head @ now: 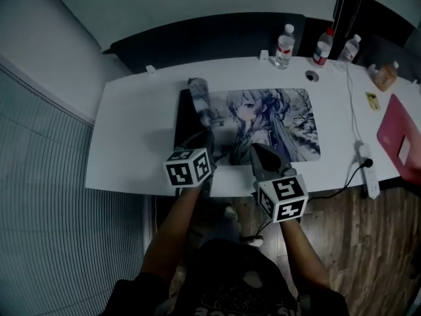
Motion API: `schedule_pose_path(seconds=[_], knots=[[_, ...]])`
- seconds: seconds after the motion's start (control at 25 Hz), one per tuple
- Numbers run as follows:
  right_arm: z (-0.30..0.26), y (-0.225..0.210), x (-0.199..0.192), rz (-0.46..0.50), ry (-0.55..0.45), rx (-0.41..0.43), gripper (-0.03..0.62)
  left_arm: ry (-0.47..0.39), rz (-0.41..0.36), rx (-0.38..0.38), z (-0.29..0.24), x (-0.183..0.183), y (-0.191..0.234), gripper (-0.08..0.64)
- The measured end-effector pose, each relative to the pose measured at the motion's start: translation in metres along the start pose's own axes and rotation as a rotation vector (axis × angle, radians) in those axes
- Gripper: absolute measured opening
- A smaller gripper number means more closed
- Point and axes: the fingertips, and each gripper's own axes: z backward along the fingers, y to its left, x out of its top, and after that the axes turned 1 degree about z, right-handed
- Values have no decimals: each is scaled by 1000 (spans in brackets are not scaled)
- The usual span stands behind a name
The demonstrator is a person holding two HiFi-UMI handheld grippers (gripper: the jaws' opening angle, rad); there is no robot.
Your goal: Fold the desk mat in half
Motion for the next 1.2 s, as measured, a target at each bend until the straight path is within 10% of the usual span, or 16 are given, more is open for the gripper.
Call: schedule_pose_path(seconds=[0.6, 1.2], knots=[[-21, -82, 2, -30, 48, -119, 3, 79, 11, -233, -66, -18, -102, 26], [35, -186, -20, -23, 100, -111, 3, 90, 1, -196, -134, -30, -204, 26]])
